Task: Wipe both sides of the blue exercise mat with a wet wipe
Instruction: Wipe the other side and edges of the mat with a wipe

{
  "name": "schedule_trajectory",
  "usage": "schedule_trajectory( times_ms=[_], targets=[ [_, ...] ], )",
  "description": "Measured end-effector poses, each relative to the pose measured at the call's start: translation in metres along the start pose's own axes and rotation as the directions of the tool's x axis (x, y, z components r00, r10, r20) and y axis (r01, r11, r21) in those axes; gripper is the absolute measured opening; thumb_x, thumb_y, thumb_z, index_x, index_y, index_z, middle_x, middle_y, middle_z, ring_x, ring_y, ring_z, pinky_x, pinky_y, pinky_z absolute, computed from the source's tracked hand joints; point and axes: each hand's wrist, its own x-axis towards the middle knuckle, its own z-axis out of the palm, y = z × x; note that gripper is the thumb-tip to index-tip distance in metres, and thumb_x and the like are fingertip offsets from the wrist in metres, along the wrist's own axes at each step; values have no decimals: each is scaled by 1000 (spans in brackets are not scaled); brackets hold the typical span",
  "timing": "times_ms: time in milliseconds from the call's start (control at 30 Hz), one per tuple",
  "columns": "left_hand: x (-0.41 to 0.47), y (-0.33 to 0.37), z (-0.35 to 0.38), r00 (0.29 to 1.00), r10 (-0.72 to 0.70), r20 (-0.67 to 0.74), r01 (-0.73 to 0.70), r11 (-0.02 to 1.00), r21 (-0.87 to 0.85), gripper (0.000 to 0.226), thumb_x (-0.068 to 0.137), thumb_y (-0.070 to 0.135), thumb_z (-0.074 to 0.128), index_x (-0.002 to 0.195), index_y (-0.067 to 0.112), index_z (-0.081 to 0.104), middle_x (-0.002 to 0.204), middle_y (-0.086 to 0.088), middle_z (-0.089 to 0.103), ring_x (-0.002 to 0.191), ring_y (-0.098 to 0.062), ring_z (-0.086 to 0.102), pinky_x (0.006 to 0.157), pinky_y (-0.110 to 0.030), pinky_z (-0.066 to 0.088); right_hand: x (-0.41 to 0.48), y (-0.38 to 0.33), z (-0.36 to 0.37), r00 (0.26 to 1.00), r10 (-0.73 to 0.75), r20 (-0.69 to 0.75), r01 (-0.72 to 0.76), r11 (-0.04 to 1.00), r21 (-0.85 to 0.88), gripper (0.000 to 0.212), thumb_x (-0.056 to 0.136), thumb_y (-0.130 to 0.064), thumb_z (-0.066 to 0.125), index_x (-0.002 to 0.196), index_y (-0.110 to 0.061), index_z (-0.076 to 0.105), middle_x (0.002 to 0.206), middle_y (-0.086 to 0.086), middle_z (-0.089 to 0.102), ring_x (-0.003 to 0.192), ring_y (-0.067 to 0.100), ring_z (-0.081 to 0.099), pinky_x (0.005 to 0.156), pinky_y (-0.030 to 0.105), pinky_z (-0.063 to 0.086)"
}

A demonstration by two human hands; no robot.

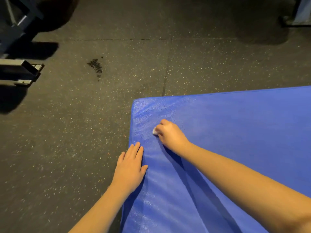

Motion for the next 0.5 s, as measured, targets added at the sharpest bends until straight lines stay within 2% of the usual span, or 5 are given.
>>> schedule_trajectory(
  times_ms=[100,200,267,333,500],
  targets=[
    [0,2,-4,999,-12,33,12,1000,16,68,102,44,36,155,16,4,163,1,-7,150,-17,-3,120,-38,10,0,-3,-4,978,-175,113,180,983,-37,18,82,3,57,90,-6,70,89,16,52,79,35,54,61,34,38],
    [-4,4,-7,997,-30,70,29,1000,8,68,103,44,35,156,17,1,163,2,-10,150,-17,-6,120,-40,7,32,13,-23,995,98,-11,-99,983,-153,25,88,4,52,106,-4,66,108,18,52,97,33,54,73,34,41],
    [-7,5,-7,996,-27,80,25,999,34,69,103,44,34,156,17,0,163,2,-10,150,-18,-8,121,-41,6,44,17,-26,961,246,-129,-265,951,-157,21,89,4,50,105,-1,62,109,19,52,95,34,55,70,35,41],
    [-10,5,-6,995,-24,100,20,999,39,69,103,45,33,156,17,-2,162,2,-12,150,-18,-9,121,-41,5,45,9,-18,947,274,-169,-291,953,-87,17,88,4,50,99,-1,62,104,19,54,89,35,56,63,33,36],
    [-12,4,-6,994,-17,111,10,998,65,68,103,45,31,155,16,-3,162,1,-14,149,-18,-10,121,-41,6,23,-10,4,984,-172,46,173,985,-7,13,74,9,62,79,-1,68,81,19,55,70,37,57,55,32,38]
  ],
)
